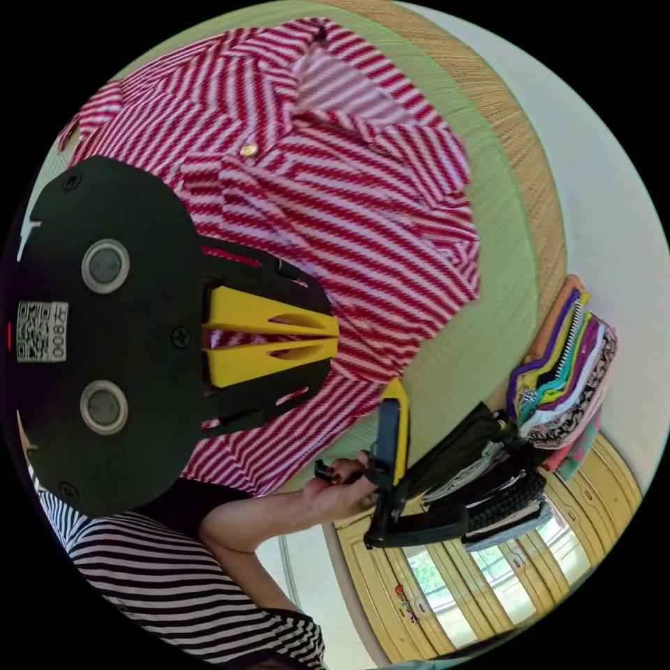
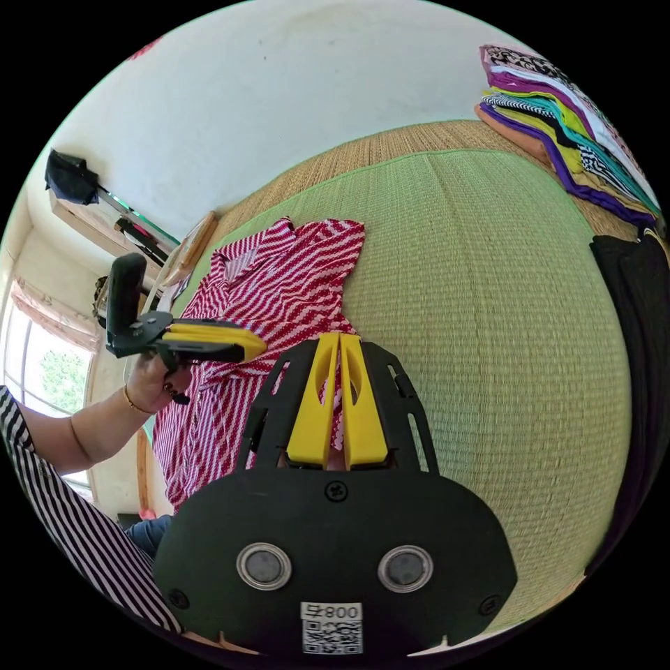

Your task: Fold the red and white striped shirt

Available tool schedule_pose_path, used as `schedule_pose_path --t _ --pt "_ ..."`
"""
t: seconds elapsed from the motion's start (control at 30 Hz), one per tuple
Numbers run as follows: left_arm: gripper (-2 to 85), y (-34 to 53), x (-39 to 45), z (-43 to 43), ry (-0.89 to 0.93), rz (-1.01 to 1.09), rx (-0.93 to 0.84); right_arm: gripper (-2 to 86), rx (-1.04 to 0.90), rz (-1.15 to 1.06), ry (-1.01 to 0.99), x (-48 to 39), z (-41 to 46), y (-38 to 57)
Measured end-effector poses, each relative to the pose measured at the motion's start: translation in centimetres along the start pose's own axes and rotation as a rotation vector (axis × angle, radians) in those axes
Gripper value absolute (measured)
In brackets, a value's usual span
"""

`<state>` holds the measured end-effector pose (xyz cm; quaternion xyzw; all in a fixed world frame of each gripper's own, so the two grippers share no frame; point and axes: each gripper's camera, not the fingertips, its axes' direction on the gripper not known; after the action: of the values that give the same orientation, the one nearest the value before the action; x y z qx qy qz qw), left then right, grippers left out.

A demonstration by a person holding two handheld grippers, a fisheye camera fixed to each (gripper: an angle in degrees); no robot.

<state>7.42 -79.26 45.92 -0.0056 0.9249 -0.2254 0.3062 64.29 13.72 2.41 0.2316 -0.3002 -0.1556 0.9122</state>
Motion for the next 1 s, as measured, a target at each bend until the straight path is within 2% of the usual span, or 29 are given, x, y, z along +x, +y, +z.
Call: schedule_pose_path --t 0.2,0.3,0.37,0.57,0.67,0.9,1.0 --pt "0.2 1.8 0.9 -2.9 0.038 -0.047 0.129 0.1 0.048 -0.035 0.032 -0.2 -2.0 -0.5" --pt "0.2 0.9 1.4 -4.1 0.009 -0.042 0.162 0.1 0.074 -0.102 -0.100 -1.3 -2.4 -1.1" --pt "0.2 -0.8 1.8 -4.3 -0.003 -0.028 0.156 0.1 -0.007 -0.158 -0.175 -2.4 -0.6 -1.9" --pt "0.2 -5.1 2.1 -2.1 -0.121 -0.019 0.058 0.1 -0.196 -0.224 -0.101 -3.3 2.6 -2.7" --pt "0.2 -5.5 2.4 -3.0 -0.105 -0.031 0.087 0.1 -0.233 -0.220 -0.183 -2.1 2.5 -2.8" --pt "0.2 -4.8 5.8 -6.1 -0.105 -0.033 0.123 0.0 -0.227 -0.241 -0.210 -1.4 1.2 -3.1" --pt "0.2 -2.7 8.3 -8.6 -0.057 -0.032 0.165 0.1 -0.106 -0.195 -0.235 -0.5 -0.7 -3.5"
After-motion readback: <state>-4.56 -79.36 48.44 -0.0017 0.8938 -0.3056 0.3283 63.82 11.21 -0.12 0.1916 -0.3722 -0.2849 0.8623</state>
